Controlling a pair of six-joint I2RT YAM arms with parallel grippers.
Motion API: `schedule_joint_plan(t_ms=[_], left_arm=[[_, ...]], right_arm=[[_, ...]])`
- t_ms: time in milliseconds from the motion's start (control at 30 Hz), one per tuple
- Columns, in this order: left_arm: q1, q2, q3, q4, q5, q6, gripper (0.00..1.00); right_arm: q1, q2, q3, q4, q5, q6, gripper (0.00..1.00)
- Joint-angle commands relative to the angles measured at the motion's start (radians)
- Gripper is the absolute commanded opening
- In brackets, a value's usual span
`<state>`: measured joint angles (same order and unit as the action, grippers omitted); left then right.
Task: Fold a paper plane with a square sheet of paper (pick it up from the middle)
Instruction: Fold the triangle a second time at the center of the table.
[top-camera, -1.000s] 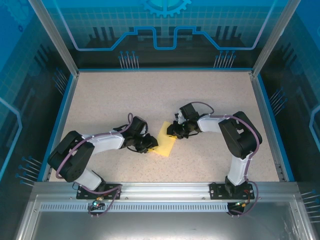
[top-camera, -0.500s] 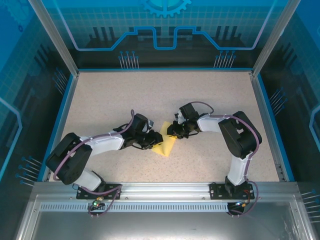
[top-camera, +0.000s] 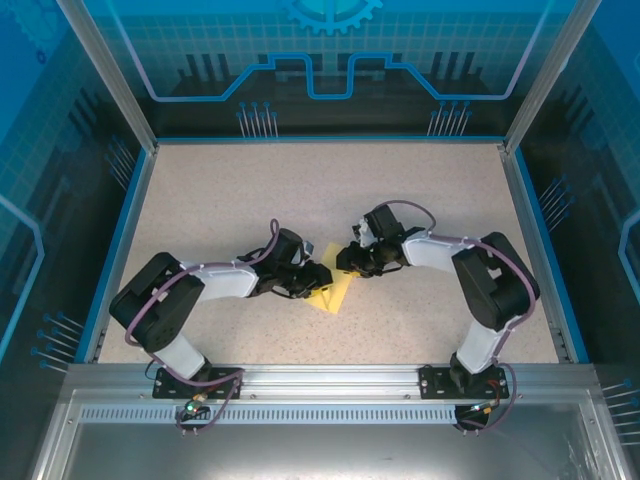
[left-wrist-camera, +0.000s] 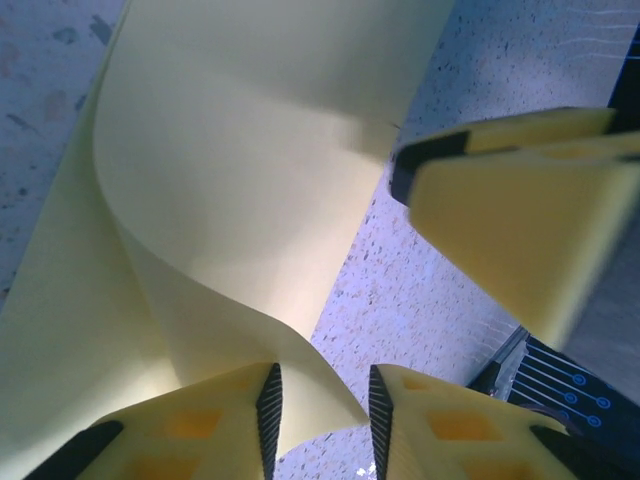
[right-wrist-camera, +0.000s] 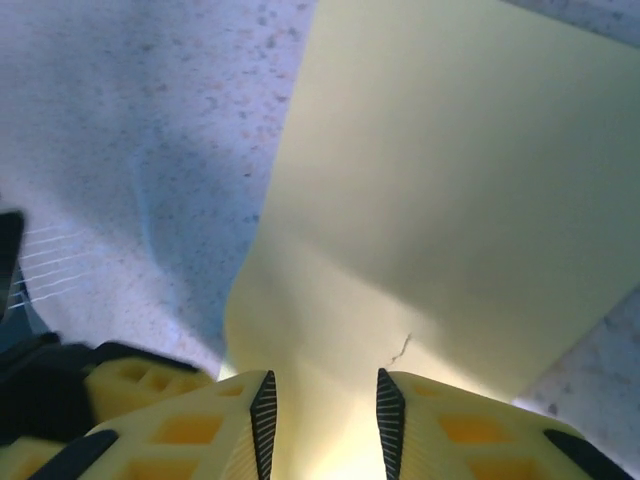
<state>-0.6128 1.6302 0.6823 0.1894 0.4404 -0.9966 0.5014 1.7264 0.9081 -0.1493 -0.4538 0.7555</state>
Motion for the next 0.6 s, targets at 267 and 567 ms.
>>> schedule_joint_plan(t_ms=[267, 567], left_arm=[[-0.008, 0.029, 0.025, 0.034, 0.021, -0.002, 0.32], [-0.007, 0.026, 0.023, 0.005, 0.005, 0.006, 0.16]], right_arm=[[-0.027, -0.116, -0.118, -0.011, -0.045, -0.027, 0.38], [0.014, -0.050, -0.098, 0.020, -0.141, -0.050, 0.42]])
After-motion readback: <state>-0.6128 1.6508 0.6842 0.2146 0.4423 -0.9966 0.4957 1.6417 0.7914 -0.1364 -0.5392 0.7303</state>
